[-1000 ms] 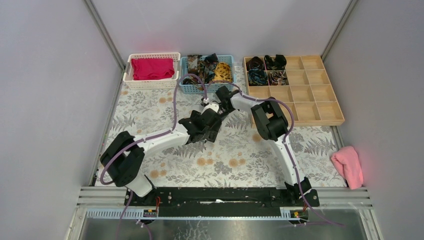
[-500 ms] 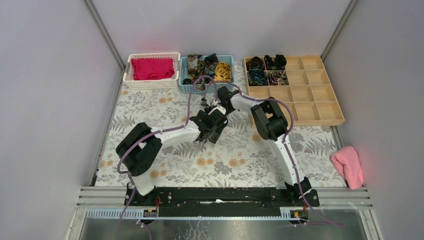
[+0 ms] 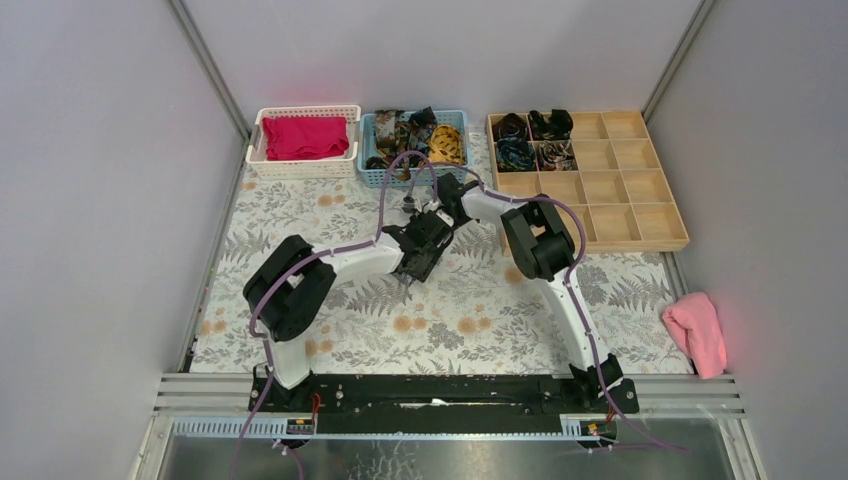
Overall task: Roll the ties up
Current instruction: Roll the tie at the center of the board.
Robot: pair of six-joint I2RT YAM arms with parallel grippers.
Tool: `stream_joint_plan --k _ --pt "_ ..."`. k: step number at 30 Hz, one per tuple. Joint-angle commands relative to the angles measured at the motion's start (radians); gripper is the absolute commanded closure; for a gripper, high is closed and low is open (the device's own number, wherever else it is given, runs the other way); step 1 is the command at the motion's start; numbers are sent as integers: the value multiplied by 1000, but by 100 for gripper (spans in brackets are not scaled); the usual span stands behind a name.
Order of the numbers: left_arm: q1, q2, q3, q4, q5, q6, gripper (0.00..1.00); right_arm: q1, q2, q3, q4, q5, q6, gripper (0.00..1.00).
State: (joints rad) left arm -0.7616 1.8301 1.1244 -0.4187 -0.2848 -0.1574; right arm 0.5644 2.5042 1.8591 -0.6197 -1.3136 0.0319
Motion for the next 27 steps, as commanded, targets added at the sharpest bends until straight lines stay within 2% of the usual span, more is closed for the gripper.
stream_joint_plan --k 1,3,4,8,12,14,24,27 --pt "21 35 20 11 23 3 52 1 -5 19 -19 -21 -1 96" --pt "23 47 24 6 28 -2 54 -2 -15 18 -15 -14 5 97" --pt "24 55 25 5 34 -2 54 -3 -17 18 -16 -10 10 94" --pt "31 80 35 -8 44 -8 58 -20 -32 8 -13 20 16 64" --pt "37 92 38 -14 63 -10 59 -48 -72 -39 82 67 88 56" --pt "42 97 40 -18 65 -13 59 -69 -107 -84 172 100 158 47" --pt "50 125 42 -26 75 -16 58 -171 -211 -176 349 198 304 40" --pt "52 132 45 -29 76 -16 59 -204 -221 -173 379 196 341 34"
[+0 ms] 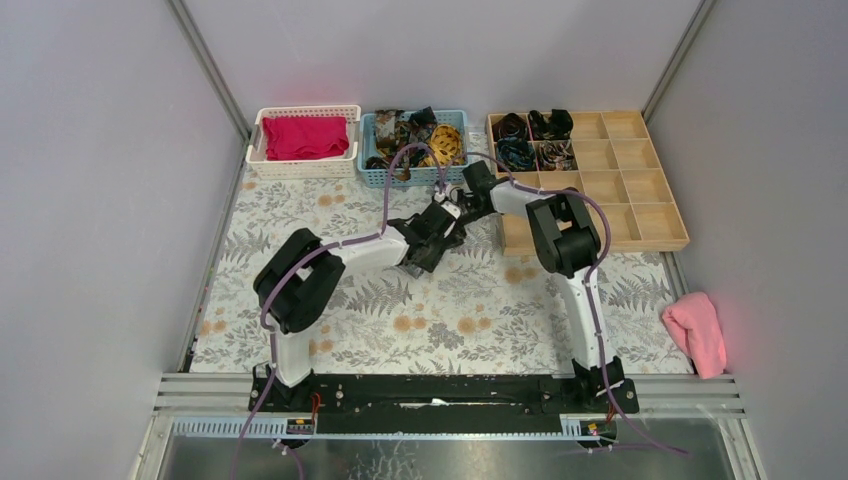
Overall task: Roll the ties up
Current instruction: Roll the tie at the center of the board.
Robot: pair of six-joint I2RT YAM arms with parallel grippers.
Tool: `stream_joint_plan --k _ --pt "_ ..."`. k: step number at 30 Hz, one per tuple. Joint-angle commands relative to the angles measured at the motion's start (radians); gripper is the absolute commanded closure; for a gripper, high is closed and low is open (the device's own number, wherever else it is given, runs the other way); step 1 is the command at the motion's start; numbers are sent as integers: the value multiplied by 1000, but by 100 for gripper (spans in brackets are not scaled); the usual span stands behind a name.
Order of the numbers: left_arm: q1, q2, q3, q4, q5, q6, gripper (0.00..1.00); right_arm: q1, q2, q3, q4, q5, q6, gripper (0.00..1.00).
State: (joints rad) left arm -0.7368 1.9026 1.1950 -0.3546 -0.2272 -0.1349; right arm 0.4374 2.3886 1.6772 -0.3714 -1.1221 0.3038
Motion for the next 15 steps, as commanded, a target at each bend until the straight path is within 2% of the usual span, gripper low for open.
stream_joint_plan --k 1,4,9,13,15 --pt "30 62 -25 -91 18 -40 59 -86 -105 10 140 0 85 34" --pt "32 66 -25 -91 21 -39 59 -107 -121 7 146 31 101 34" --pt "39 72 -21 -93 23 -43 59 -126 -180 -2 58 185 43 36" --pt "43 74 -13 -96 29 -42 59 -126 -333 -91 38 398 4 37" --pt "46 79 -7 -99 30 -43 59 -122 -453 -183 49 581 -12 35"
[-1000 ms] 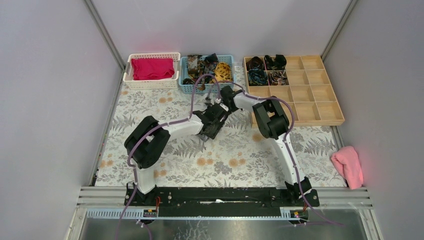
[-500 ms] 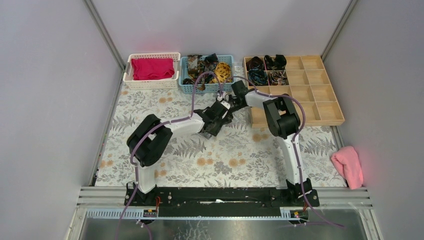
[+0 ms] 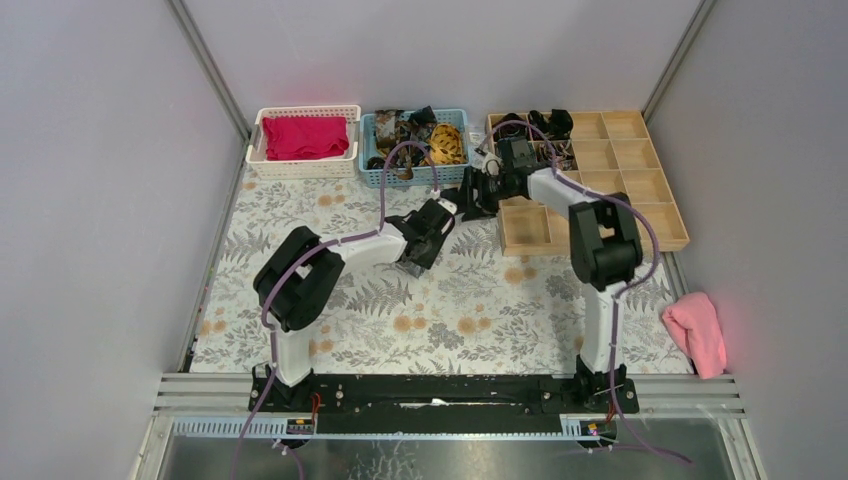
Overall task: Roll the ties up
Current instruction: Roll the tie at the center of the board.
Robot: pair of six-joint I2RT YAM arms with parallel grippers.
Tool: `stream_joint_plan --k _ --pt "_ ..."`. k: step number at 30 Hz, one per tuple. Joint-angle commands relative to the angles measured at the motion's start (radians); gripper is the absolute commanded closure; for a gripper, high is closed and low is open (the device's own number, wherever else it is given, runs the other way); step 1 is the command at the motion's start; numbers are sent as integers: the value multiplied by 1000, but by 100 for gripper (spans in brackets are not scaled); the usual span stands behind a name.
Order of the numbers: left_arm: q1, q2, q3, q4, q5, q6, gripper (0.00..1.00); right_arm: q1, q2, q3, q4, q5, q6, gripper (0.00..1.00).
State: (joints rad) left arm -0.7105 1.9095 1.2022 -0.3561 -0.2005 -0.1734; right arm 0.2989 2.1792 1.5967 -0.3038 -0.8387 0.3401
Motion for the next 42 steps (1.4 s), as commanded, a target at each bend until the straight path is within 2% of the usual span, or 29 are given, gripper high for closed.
stream_joint_plan --k 1,3,4,6,7,8,10,13,18,19,21,23,27,30,33,35,38,42 --pt "20 72 -13 -97 8 -5 59 18 -282 -154 -14 339 -53 34" --pt "22 74 -11 -97 15 -5 59 29 -401 -238 -26 448 -77 32" --pt "22 74 -10 -96 19 -5 59 42 -486 -282 -33 548 -88 24" --pt "23 78 -10 -96 23 -5 59 112 -613 -384 -35 755 -129 15" --pt "23 80 -9 -95 27 -5 59 159 -677 -424 -30 899 -157 5" --pt "23 81 -9 -97 27 -5 59 211 -732 -446 -30 1035 -183 1" --pt "24 83 -8 -97 39 -8 59 298 -823 -516 -19 1249 -222 0" --pt "24 78 -8 -95 58 -11 59 309 -909 -569 -43 1318 -234 0" --pt "23 71 -5 -94 69 -14 59 307 -984 -645 -18 1175 -185 0" --pt "23 71 -2 -94 72 -14 59 307 -979 -649 -13 1140 -180 0" --pt "23 74 2 -92 80 -15 59 342 -963 -642 -19 1175 -167 0" --pt "23 75 5 -90 88 -16 59 436 -952 -645 -14 1311 -189 0" --pt "24 83 9 -91 93 -15 59 604 -932 -633 -14 1434 -212 0" --pt "24 89 10 -93 93 -12 59 796 -880 -652 22 1612 -282 0" --pt "23 96 13 -96 100 -10 59 969 -772 -662 62 1805 -379 0" --pt "24 105 14 -99 101 -9 59 1042 -669 -640 61 1907 -415 0" --pt "24 115 14 -101 102 -9 59 1095 -473 -564 12 1955 -429 0" --pt "25 123 14 -105 104 -8 59 1142 -274 -471 57 1948 -529 0"
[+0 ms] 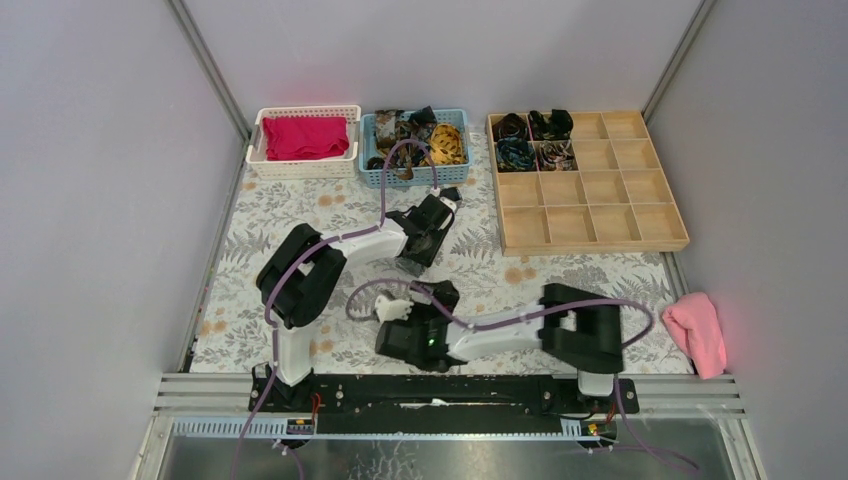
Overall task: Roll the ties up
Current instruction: Roll the tie at the center of the board.
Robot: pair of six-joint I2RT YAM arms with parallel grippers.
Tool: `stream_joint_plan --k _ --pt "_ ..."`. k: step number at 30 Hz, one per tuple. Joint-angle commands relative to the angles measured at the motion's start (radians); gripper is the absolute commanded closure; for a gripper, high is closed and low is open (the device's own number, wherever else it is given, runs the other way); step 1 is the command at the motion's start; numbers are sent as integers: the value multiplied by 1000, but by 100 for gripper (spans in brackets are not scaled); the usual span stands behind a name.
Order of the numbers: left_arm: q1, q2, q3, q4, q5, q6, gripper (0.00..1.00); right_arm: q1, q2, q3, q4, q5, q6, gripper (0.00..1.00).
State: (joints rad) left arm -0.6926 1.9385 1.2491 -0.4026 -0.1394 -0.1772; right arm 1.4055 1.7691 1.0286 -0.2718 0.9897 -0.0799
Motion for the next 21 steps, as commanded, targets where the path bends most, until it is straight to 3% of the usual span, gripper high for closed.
stream_joint_plan --k 1,8,15,21 --pt "6 94 -34 -58 44 -4 59 40 184 136 34 119 -133 0" --pt "6 109 -33 -61 50 -5 59 30 379 247 240 103 -364 1" --pt "6 117 -28 -67 54 -5 59 -39 482 398 169 84 -360 10" --pt "5 116 -22 -75 53 -7 59 -90 499 400 152 74 -357 12"
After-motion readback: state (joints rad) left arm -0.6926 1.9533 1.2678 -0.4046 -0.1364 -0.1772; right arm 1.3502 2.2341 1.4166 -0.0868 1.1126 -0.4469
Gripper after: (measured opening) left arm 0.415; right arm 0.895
